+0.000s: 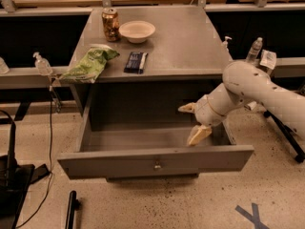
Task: Open top drawer
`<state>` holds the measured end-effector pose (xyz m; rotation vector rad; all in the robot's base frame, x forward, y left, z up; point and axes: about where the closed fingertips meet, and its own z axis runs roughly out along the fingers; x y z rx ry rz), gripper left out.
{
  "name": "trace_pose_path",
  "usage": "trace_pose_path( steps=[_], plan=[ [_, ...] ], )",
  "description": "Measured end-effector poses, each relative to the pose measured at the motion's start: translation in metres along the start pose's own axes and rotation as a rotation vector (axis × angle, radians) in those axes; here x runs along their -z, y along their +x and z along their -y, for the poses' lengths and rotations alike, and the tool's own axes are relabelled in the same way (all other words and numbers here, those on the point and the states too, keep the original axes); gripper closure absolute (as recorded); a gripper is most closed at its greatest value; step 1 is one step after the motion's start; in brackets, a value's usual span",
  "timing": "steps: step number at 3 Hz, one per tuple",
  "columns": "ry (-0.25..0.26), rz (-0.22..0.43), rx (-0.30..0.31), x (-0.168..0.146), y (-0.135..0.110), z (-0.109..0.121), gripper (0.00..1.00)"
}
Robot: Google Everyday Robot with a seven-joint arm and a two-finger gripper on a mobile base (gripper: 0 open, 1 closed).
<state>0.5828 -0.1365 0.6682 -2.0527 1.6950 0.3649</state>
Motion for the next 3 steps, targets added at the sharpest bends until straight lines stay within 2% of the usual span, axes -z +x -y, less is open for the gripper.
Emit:
trace_pose_path(
  steps=[1, 3],
  plan=[
    [0.0, 0.0, 0.0, 0.0, 0.0, 0.0, 0.0],
    [0.019, -0.007, 0.026, 0.0067, -0.0058, 0.0044, 0.29]
  ],
)
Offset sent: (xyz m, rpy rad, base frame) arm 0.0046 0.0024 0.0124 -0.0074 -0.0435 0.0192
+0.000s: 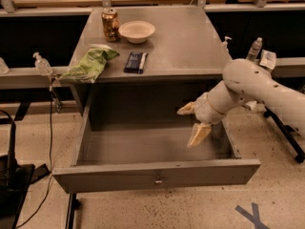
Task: Open top drawer
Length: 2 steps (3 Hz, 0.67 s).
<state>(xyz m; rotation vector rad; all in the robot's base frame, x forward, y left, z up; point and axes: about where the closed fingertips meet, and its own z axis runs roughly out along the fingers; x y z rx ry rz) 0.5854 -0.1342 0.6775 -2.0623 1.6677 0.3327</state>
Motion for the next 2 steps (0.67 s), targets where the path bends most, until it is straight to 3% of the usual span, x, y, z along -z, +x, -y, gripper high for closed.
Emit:
trace_pose_path(
  steps=[1, 2],
  plan=[
    [0.005, 0.004, 0.001, 0.0083, -0.001, -0.0006, 0.53],
    [0.002, 0.006, 0.002, 0.007, -0.0015, -0.0012, 0.51]
  ],
)
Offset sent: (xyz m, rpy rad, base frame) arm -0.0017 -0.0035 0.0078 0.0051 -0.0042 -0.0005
